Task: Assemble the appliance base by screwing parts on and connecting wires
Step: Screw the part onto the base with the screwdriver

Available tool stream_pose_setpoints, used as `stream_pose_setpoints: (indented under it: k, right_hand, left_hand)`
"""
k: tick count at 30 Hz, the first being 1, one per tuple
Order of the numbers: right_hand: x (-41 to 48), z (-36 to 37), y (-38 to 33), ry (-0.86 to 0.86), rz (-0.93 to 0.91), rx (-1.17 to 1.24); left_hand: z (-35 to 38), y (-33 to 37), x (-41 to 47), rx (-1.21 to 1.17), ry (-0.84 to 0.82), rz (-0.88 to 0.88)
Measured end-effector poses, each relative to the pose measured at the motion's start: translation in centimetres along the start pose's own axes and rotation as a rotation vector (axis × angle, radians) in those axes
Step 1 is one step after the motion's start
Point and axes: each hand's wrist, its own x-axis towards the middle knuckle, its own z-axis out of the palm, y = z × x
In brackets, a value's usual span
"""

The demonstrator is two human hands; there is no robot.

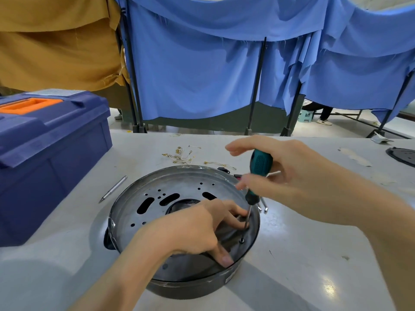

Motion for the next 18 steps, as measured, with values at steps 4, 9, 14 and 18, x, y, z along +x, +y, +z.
stream_pose_setpoints:
  k: [4, 9, 14, 18]
  right_hand:
    - [-0.1, -0.2, 0.1, 0.048, -0.032, 0.068]
    - [0.9, 2.1, -0.6, 0.385, -0.141, -0.116]
    - [1.0, 2.9, -1.3, 0.520, -0.134, -0.259]
    - [0.8, 2.8, -1.2, 0.562, -0.085, -0.338]
  left_hand:
    - [-0.1, -0.2, 0.0, 0.026, -0.025, 0.061]
    - [-0.2, 0.4, -0.4, -0.115, 0.055, 0.080]
    - [-0.1, 1.3, -0.7, -0.244, 0.103, 0.149]
    - [0.0, 1.3, -0.6, -0.266, 0.090, 0.125]
